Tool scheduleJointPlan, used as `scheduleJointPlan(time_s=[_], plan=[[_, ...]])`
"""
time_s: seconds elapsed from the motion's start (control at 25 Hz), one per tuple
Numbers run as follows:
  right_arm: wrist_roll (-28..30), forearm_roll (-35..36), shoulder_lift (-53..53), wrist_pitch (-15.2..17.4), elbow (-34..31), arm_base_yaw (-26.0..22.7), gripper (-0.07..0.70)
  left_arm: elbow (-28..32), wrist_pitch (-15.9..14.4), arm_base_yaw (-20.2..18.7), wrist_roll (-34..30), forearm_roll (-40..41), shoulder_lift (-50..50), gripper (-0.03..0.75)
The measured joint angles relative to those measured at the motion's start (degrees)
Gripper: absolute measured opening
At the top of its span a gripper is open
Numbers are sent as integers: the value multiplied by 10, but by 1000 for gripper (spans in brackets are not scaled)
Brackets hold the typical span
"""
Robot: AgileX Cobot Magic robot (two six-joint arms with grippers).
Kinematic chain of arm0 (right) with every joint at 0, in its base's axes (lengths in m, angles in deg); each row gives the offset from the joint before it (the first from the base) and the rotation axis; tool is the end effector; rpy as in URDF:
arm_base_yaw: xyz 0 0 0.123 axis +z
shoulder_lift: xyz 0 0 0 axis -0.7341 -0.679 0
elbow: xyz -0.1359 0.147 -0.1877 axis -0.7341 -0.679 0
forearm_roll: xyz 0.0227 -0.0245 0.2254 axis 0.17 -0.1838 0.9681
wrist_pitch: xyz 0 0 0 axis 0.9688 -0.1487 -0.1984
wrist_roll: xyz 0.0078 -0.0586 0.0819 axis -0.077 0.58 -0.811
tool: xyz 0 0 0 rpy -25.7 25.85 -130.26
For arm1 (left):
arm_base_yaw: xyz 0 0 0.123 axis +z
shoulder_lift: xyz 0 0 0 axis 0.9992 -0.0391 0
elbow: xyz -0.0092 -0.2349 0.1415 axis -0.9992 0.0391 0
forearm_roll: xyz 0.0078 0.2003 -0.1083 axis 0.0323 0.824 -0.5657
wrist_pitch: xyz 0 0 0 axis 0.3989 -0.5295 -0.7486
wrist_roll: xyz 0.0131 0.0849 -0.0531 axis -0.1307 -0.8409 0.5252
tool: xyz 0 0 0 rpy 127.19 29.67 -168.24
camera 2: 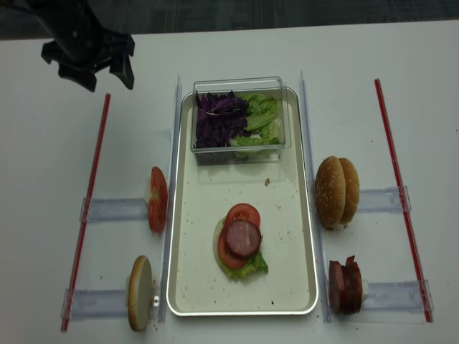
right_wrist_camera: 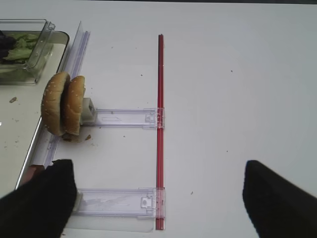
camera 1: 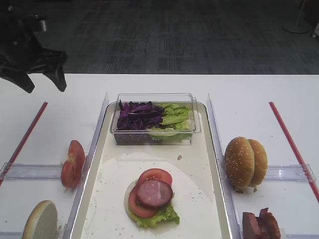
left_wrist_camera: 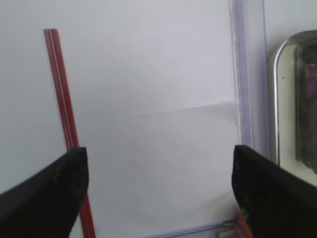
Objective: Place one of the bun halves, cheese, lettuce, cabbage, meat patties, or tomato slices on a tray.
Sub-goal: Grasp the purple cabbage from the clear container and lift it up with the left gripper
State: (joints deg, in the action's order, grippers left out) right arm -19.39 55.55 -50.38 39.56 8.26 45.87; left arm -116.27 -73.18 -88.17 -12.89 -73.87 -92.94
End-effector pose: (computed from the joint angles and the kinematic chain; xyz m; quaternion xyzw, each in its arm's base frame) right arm -0.0100 0.0054 0.2498 -0.0116 0.8716 0.0104 0.4900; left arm 0.4011 -0.0169 0.2326 0.0308 0.9916 -0.0673 0.1063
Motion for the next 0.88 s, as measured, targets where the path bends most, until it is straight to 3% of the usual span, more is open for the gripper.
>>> scheduleJointPlan(time_s=[0.24,0.88], plan=[[0,0,0,0,0,0,692,-27,-21,-1,0,-1,-63,545],[0,0,0,0,0,0,692,-31,-23,-1,0,-1,-79,545]])
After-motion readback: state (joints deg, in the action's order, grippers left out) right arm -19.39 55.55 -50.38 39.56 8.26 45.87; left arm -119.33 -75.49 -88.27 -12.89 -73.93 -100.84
